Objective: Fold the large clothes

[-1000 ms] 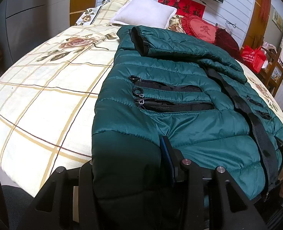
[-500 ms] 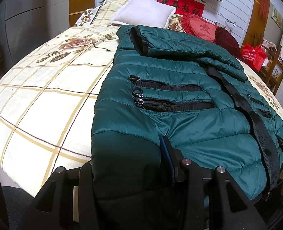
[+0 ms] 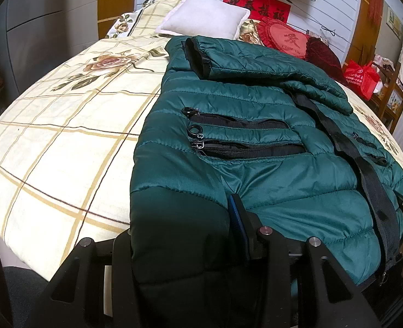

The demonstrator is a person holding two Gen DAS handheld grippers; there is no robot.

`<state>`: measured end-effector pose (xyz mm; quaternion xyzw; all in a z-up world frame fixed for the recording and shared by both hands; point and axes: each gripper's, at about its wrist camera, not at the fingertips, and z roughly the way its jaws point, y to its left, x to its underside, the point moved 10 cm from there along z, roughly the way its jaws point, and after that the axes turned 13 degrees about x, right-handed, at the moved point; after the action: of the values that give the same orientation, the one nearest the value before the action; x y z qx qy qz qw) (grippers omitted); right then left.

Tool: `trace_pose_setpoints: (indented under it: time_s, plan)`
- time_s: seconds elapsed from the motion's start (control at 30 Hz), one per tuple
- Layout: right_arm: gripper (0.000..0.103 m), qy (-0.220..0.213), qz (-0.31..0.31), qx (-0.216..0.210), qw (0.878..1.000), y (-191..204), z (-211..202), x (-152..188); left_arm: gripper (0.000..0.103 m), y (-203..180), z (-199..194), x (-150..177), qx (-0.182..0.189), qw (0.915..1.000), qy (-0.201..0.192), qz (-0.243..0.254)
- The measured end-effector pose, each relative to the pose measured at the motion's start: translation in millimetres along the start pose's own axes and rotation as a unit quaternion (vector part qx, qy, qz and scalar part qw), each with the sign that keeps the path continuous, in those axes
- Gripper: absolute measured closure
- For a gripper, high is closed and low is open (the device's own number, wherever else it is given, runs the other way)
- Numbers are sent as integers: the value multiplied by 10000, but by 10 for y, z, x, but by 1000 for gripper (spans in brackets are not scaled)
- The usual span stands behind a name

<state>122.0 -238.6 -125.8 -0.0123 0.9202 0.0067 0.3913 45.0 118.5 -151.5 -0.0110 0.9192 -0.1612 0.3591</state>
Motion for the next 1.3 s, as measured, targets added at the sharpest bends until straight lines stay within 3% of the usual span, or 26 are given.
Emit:
trace_pose_setpoints:
  time_s: [0.67,1.3]
  plan:
    - [65,-8,3,1,10000,1,-7,9,63,50,-9,-4,-102,9999,-7,-24]
    - [65,-16,-4,15,10000,-10,-9,12,66,25,-14,-4,-123,9999,-21,59]
